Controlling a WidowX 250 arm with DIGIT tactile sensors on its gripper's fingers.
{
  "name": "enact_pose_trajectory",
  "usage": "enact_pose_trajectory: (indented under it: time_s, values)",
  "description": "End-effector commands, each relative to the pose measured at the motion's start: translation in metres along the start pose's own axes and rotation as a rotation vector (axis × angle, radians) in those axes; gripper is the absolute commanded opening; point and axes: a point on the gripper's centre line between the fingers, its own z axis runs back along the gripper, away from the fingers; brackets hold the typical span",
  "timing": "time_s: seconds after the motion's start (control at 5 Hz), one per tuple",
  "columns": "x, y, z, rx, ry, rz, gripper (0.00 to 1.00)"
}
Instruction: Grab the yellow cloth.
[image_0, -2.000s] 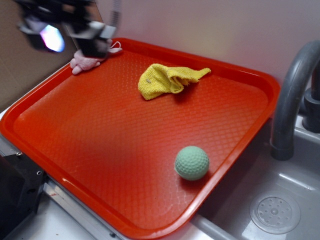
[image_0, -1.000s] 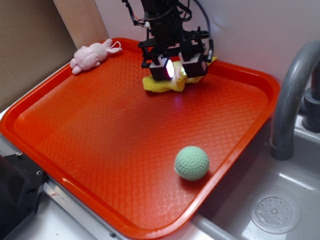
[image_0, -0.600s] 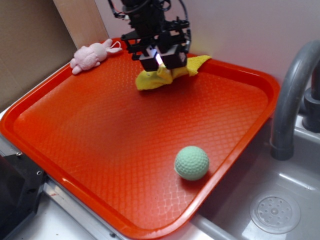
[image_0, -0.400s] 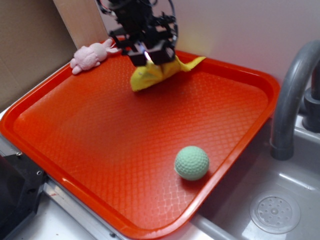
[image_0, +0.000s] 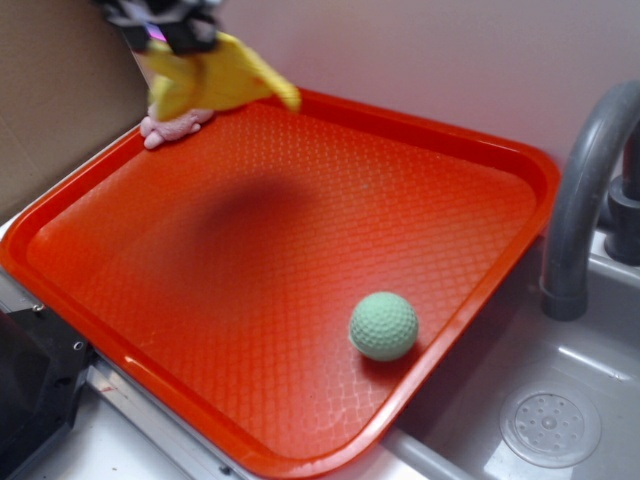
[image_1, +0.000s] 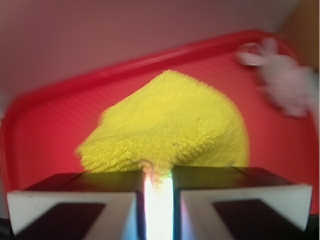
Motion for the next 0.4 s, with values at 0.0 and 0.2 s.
enact_pose_trajectory:
  time_s: [0.0,0.2]
  values:
    - [-0.023,0.010,0.078,-0.051,-0.008,-0.085,0.00]
    - [-0.017,0.006,0.064,0.006,0.027,-0.034,0.00]
